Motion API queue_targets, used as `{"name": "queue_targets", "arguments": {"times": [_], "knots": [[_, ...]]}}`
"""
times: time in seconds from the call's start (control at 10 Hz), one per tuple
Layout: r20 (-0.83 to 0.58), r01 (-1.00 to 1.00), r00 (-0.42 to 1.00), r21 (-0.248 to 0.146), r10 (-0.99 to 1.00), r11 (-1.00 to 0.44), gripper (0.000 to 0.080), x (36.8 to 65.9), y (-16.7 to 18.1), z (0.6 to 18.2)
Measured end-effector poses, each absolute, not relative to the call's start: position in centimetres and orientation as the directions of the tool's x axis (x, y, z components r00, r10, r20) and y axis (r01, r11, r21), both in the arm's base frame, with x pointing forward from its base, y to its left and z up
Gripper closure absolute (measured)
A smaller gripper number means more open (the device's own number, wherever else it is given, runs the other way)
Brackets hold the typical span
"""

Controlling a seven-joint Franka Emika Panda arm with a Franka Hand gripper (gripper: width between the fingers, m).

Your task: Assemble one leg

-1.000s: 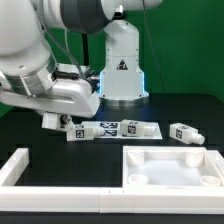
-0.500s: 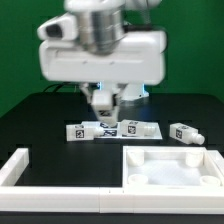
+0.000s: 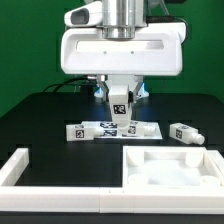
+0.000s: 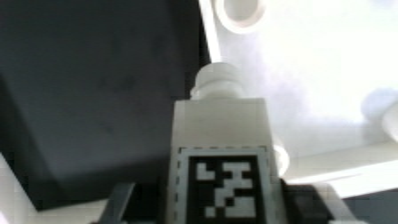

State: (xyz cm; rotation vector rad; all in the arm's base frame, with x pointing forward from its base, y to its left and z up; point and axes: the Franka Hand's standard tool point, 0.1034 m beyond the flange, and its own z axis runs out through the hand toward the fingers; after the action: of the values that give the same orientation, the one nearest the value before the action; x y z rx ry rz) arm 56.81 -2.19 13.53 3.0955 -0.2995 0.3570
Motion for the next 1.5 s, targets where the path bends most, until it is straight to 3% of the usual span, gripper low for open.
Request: {"name": "queue_targets", "arguments": {"times": [0.3, 0.5, 0.8, 1.2, 1.3, 1.5], "knots": [[0.461, -0.083, 0.885, 0.002, -0.073, -0.997, 0.0514, 60.8, 3.1, 14.0], [0.556, -0.065, 0.83, 0.012, -0.047, -0.998, 0.0514, 61.2, 4.0, 13.9], [0.576, -0.064, 0.816, 0.016, -0.043, -0.998, 0.0514, 61.1, 4.0, 13.6], [0.572, -0.032, 0.82, -0.01, -0.032, -0.999, 0.0514, 62.3, 11.0, 11.7], [0.577, -0.029, 0.816, -0.002, -0.024, -1.0, 0.0514, 62.1, 11.5, 10.7], [0.574, -0.025, 0.819, 0.004, -0.018, -1.0, 0.0514, 62.1, 11.1, 10.7]]}}
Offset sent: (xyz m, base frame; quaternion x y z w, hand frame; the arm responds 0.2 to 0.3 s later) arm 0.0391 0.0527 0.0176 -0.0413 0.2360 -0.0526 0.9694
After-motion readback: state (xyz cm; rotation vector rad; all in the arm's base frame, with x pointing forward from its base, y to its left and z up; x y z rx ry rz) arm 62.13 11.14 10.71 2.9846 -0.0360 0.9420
